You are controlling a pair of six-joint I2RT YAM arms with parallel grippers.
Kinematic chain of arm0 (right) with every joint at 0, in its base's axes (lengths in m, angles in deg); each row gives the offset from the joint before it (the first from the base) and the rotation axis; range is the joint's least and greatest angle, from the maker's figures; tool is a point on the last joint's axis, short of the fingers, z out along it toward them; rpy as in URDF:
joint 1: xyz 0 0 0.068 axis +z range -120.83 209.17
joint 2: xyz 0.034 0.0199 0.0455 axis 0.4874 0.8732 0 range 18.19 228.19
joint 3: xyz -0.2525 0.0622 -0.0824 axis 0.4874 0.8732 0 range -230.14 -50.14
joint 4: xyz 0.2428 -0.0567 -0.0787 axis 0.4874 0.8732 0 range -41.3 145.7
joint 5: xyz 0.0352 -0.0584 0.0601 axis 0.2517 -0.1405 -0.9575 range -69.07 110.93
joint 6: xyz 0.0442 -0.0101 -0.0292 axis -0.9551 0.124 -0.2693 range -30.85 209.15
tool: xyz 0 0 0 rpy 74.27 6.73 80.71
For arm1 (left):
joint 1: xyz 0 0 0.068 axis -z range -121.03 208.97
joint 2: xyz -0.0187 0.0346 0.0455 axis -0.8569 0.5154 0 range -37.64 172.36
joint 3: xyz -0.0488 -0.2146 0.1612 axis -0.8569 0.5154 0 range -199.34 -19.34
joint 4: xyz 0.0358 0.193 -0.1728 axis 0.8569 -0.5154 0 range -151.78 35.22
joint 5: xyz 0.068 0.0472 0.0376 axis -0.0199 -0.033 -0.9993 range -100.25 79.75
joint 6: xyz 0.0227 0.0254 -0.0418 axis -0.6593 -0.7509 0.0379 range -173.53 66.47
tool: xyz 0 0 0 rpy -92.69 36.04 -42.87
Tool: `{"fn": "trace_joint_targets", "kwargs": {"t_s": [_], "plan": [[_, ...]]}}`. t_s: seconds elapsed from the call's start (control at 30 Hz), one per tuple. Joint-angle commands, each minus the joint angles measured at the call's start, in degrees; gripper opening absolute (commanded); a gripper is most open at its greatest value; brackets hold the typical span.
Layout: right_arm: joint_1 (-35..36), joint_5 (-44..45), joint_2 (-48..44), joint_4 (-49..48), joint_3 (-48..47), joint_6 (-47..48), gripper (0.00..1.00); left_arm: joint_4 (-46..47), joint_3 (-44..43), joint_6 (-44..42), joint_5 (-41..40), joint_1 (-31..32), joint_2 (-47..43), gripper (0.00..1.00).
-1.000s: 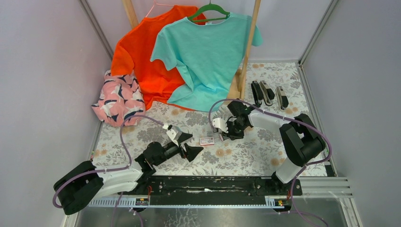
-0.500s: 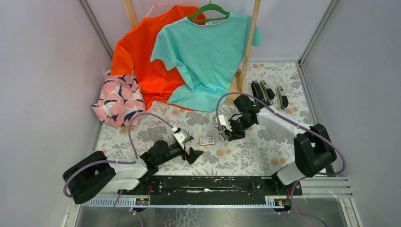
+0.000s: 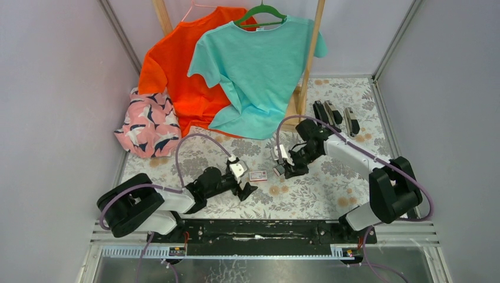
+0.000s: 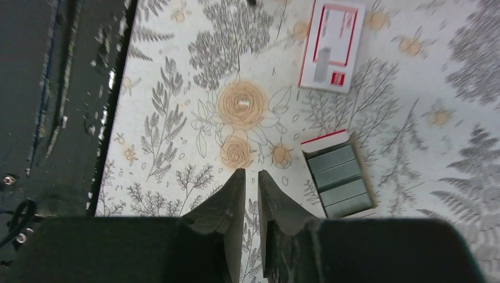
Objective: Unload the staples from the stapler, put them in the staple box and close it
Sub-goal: Adjust the shell at the center of the board.
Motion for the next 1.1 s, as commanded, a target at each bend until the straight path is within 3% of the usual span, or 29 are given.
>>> {"fn": "trace_joint_targets", "kwargs": {"t_s": [0.0,0.13,0.47,0.97,1.07], "plan": [[1.6,7.7,4.1,-5.7,3.2,-0.5,0.20,5.8,0.6,0.2,1.7,-0.6,1.1,0.97],[4.8,12.5,6.0,-10.7,4.2,-4.2,0.16,10.7,2.8,2.4,-0.1,-0.7,0.7,0.97],[5.5,15.0,9.7,-16.6,4.7,-8.9,0.10,14.7,5.5,2.1,-2.6,-0.9,0.1,0.96],[5.7,18.5,9.9,-22.4,5.3,-13.4,0.11,6.3,2.2,-2.8,-2.3,-1.3,-0.6,0.96],[5.7,16.3,9.9,-17.5,3.3,-10.9,0.11,2.8,-1.2,-4.4,-1.5,-1.7,1.0,0.97]]}}
